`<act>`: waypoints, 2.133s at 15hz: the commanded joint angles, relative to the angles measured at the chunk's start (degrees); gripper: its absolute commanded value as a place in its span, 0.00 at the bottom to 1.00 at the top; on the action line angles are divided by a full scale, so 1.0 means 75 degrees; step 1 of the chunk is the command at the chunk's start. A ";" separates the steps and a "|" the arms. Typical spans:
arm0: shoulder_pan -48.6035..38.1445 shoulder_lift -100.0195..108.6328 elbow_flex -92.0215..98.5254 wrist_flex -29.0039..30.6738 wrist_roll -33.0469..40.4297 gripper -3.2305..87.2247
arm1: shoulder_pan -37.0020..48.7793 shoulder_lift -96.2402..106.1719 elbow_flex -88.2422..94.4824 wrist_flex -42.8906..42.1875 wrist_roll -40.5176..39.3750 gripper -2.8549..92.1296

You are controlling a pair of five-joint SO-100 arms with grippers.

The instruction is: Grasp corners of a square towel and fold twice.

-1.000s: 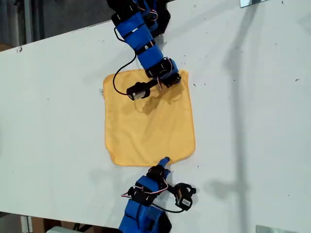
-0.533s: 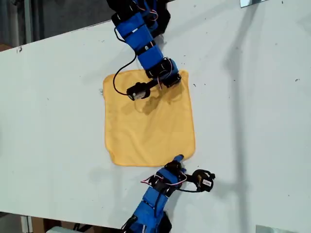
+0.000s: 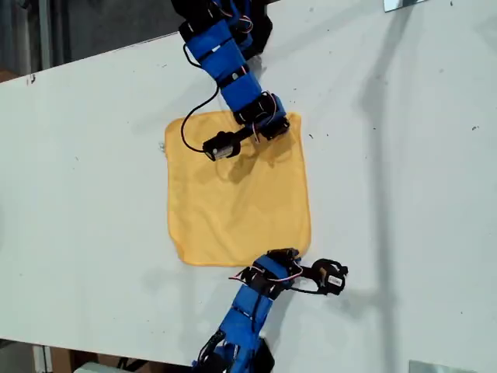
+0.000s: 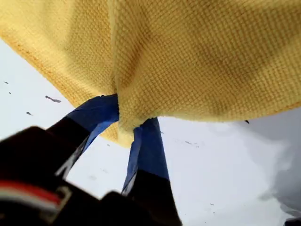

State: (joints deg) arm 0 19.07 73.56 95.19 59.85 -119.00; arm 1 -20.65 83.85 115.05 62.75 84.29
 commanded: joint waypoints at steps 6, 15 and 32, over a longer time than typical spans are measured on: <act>-0.1184 -0.0094 -0.3996 0.3152 0.3270 0.03 | 0.1395 0.2555 -0.0527 0.1137 -0.1172 0.03; -0.4758 0.3258 -0.3410 0.4113 0.6809 0.03 | 0.6434 0.4137 -0.1980 0.2238 -0.4090 0.03; -0.9633 0.1711 -0.1324 0.0750 0.9961 0.03 | 0.9797 0.1664 -0.2121 -0.0750 -0.5859 0.03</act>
State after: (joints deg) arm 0 -55.11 79.72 84.29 63.46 -43.07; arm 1 53.00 91.05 100.46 55.46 39.90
